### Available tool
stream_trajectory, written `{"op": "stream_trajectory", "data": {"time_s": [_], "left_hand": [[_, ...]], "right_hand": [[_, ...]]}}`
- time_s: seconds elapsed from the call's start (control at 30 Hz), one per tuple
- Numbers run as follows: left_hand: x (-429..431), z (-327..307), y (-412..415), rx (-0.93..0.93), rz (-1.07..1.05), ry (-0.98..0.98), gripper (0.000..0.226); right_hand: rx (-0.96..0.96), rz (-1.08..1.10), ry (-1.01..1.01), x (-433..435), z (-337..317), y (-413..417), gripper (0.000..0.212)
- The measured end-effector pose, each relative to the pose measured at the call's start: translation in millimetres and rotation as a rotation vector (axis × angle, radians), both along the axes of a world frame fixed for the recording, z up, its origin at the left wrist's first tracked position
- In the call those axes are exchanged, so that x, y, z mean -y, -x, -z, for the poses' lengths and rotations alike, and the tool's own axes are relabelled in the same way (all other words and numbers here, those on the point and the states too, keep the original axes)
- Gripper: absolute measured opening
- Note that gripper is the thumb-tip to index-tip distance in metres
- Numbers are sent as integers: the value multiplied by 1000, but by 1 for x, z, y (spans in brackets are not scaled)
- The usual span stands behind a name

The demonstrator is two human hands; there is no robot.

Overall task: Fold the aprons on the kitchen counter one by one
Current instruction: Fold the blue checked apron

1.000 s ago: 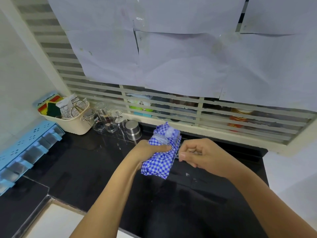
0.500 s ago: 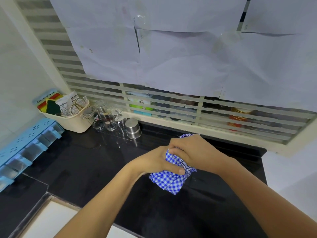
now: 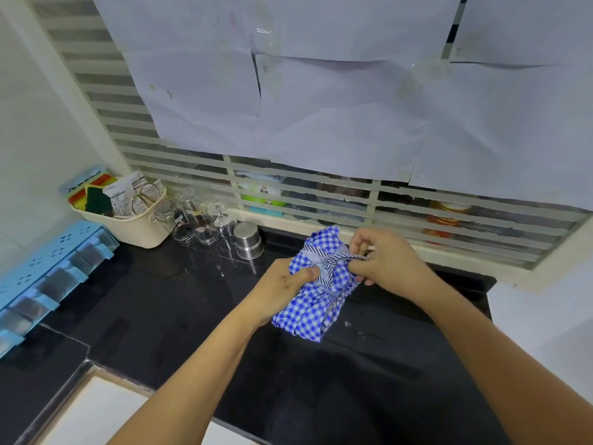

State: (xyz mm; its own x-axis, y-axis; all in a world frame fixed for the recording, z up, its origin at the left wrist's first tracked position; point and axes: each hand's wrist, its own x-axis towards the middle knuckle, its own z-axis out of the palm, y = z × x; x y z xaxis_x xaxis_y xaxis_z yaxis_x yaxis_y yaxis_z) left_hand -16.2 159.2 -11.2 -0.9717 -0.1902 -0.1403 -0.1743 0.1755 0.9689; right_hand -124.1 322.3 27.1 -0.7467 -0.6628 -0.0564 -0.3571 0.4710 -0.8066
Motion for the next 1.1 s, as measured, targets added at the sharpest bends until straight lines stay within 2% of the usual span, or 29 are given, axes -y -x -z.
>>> {"op": "stream_trajectory", "data": {"time_s": [0.13, 0.23, 0.3, 0.43, 0.53, 0.67, 0.73, 0.83, 0.9, 1.03, 1.1], "left_hand": [[-1, -6, 4, -9, -34, -75, 21], [2, -7, 5, 0, -50, -67, 18], [4, -6, 4, 5, -54, -48, 19], [12, -8, -1, -2, -72, -3, 20], [13, -11, -2, -27, -70, -46, 20], [10, -15, 1, -38, -68, -194, 23], [10, -16, 4, -28, -67, -243, 24], [13, -9, 7, 21, -82, -248, 25], [14, -5, 9, 20, -94, -227, 22], [13, -1, 8, -80, -90, -228, 36], [11, -3, 9, -117, -70, -221, 35]], "right_hand": [[-201, 199, 112, 10, 18, -13, 15], [-441, 216, 104, 13, 24, -21, 24], [-466, 203, 119, 14, 26, -23, 29], [-176, 179, 192, 7, 17, -12, 29], [26, 114, 275, 6, 13, -12, 31], [1, 126, 288, 13, 7, -20, 26], [110, 156, 401, 15, 5, -21, 32], [337, 208, 578, 16, 7, -23, 35], [382, 192, 581, 15, 11, -25, 30], [424, 82, 552, 7, 19, -24, 26], [472, 40, 593, 3, 20, -21, 26]]}}
